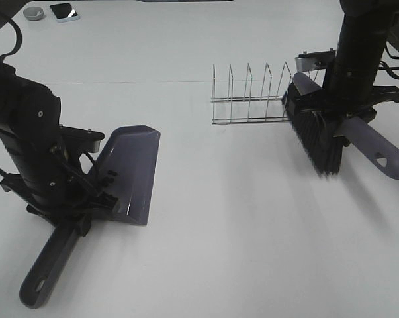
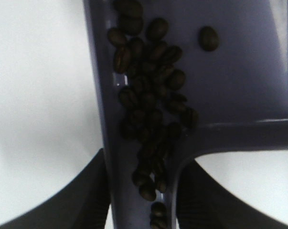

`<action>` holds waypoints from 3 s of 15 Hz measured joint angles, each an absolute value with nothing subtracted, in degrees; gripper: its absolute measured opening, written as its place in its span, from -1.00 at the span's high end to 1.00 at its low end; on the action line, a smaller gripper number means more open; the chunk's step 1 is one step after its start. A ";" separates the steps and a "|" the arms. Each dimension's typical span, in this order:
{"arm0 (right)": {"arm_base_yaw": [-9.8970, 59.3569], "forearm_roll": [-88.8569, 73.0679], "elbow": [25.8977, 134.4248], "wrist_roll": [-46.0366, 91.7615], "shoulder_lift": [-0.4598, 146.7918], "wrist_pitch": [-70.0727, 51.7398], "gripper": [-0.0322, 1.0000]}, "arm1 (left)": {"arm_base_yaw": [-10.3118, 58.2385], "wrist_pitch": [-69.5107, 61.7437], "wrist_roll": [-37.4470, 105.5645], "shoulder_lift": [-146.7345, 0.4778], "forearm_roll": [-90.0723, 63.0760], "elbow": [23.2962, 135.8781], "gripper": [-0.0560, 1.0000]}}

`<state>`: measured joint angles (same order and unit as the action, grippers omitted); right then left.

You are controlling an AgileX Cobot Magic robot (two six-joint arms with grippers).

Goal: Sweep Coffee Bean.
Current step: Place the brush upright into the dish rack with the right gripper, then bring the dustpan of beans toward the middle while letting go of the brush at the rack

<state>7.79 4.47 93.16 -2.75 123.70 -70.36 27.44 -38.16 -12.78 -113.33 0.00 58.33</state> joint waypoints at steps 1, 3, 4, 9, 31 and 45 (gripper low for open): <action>7.79 4.47 94.54 -2.75 124.96 -70.19 0.31 | 27.44 -38.22 -12.78 -113.33 0.00 58.33 0.26; 7.79 4.24 97.80 -2.69 127.08 -70.19 0.31 | 27.44 -38.22 -12.78 -113.33 0.00 58.33 0.26; 7.79 3.50 100.10 -2.69 128.17 -70.24 0.31 | 27.44 -38.22 -12.78 -113.33 0.00 58.33 0.26; 7.79 2.23 109.55 -4.24 133.33 -70.42 0.32 | 27.44 -38.39 -12.78 -113.33 0.00 58.33 0.26; 7.73 -2.18 117.28 -4.18 132.87 -70.13 -0.20 | 27.44 -38.50 -12.78 -113.39 -0.80 58.33 0.26; 7.79 -4.07 117.28 -4.18 121.81 -70.19 -0.21 | 27.44 -41.31 -15.53 -120.89 -2.06 71.96 0.26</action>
